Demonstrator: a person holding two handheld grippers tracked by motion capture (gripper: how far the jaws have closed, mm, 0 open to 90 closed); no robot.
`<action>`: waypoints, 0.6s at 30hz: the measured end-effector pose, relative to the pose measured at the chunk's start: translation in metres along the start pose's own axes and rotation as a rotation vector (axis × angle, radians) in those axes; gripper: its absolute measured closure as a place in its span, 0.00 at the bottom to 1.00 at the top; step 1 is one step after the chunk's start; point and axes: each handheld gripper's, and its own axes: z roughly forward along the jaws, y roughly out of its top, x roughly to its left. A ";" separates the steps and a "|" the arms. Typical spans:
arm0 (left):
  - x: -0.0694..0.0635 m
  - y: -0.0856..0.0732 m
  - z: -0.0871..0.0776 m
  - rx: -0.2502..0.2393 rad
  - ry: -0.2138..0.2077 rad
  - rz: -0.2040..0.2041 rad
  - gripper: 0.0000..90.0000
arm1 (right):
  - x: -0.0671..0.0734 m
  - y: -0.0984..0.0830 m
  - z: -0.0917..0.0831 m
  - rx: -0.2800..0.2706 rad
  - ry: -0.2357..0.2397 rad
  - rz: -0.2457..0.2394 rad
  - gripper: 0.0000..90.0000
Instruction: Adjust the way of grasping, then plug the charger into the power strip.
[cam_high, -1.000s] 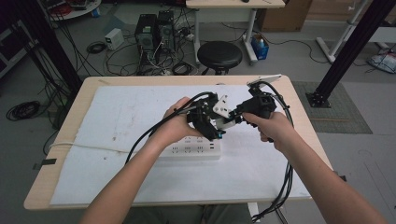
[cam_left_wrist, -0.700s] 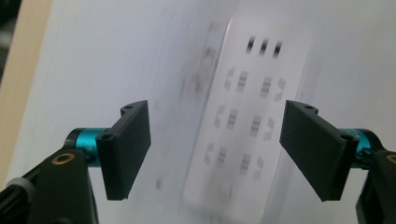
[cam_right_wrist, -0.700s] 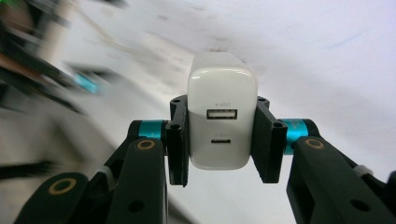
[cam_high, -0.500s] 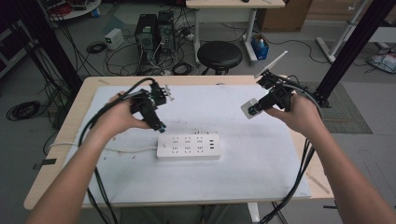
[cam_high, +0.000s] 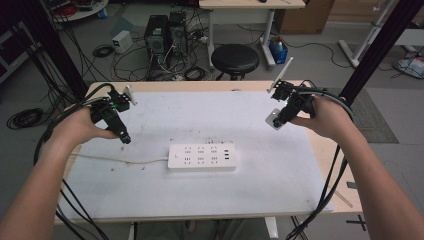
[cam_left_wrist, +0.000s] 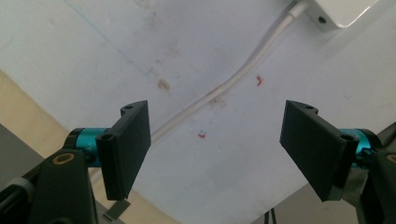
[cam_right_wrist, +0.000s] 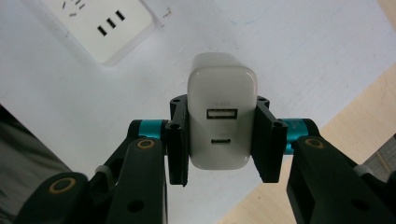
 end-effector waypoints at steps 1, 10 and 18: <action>0.002 -0.003 0.001 0.000 0.002 -0.009 0.27 | 0.001 0.001 0.000 0.011 -0.001 -0.017 0.69; 0.001 -0.006 -0.006 -0.039 0.010 -0.004 0.27 | 0.008 0.015 0.002 0.012 0.019 -0.111 0.69; -0.011 -0.007 -0.006 -0.064 -0.006 0.038 0.27 | 0.025 0.044 0.021 0.006 0.043 -0.263 0.69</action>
